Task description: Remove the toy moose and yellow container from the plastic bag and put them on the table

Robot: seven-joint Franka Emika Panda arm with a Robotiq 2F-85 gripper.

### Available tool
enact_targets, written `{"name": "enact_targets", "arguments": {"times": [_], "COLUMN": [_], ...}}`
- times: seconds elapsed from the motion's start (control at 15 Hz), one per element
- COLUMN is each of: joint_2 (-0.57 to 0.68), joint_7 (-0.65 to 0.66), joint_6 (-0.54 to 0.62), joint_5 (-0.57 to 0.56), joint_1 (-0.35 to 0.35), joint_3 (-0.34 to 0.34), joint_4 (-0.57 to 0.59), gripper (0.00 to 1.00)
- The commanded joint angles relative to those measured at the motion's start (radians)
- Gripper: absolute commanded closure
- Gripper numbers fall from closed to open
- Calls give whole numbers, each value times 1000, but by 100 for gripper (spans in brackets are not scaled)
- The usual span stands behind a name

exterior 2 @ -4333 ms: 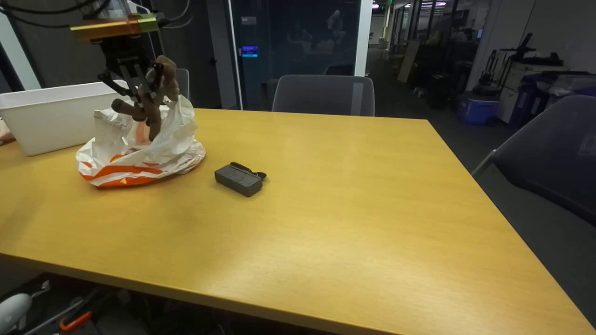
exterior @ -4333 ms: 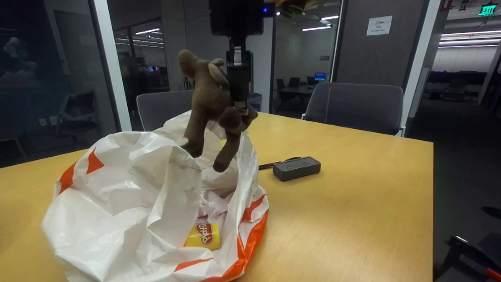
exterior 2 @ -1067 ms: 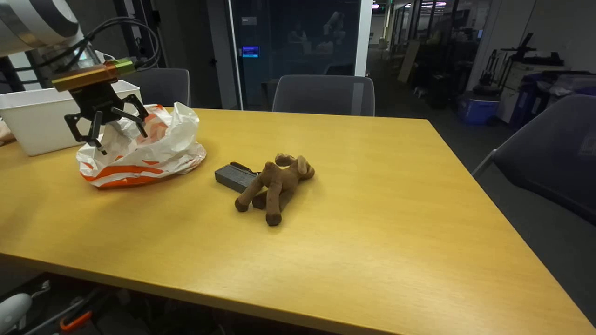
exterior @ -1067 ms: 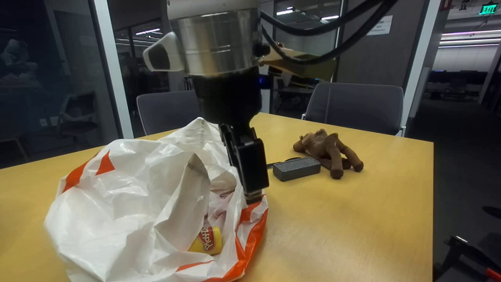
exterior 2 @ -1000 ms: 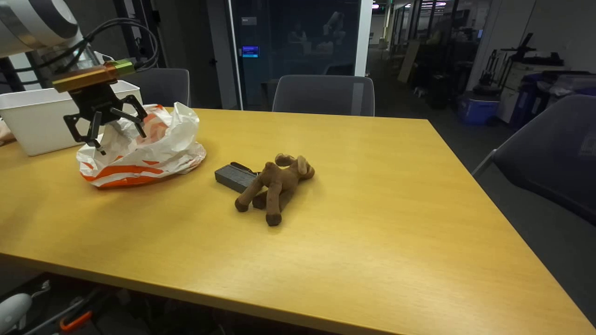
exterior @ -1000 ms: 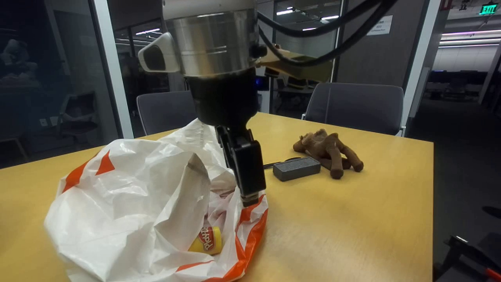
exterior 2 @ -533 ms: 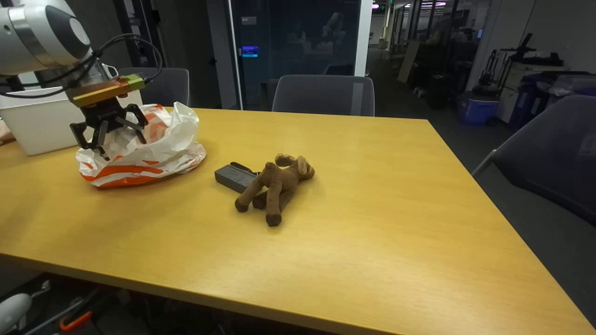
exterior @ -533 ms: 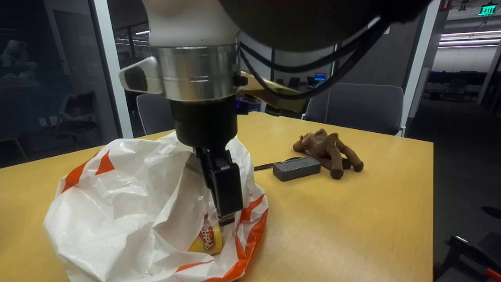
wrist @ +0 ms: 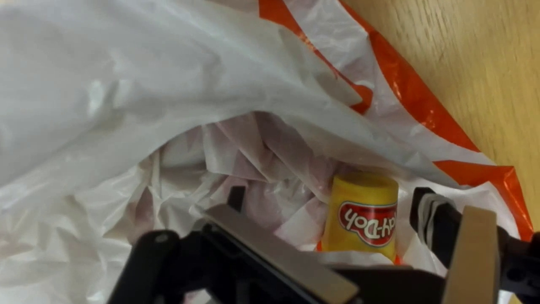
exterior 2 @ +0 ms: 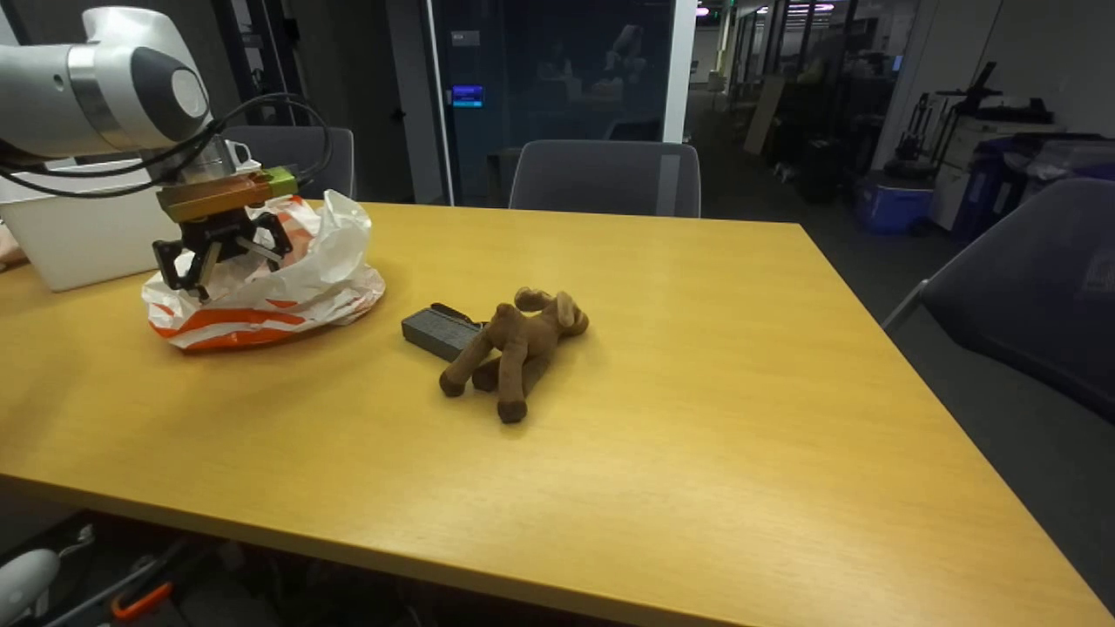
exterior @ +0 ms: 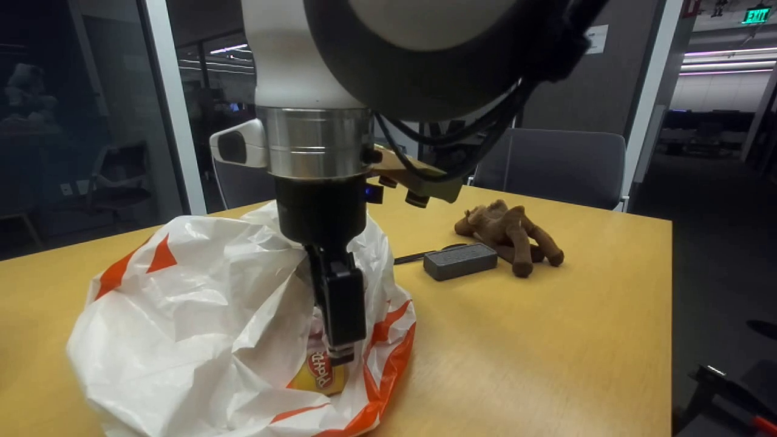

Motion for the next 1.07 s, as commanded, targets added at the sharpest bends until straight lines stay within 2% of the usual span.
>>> {"name": "enact_targets", "arguments": {"times": [0.0, 0.13, 0.33, 0.73, 0.8, 0.87, 1.0], "joint_2": [19, 19, 18, 31, 33, 35, 37], "joint_7": [-111, -163, -203, -245, -248, -250, -252], "joint_6": [11, 8, 17, 34, 32, 31, 31], "joint_5": [177, 271, 343, 393, 393, 393, 396], "joint_1": [-42, -54, -61, -70, -71, -71, -73], "joint_3": [40, 54, 54, 50, 51, 52, 53], "joint_4": [19, 17, 3, -24, -26, -27, -30], "gripper": [0, 0, 0, 0, 25, 26, 42]}}
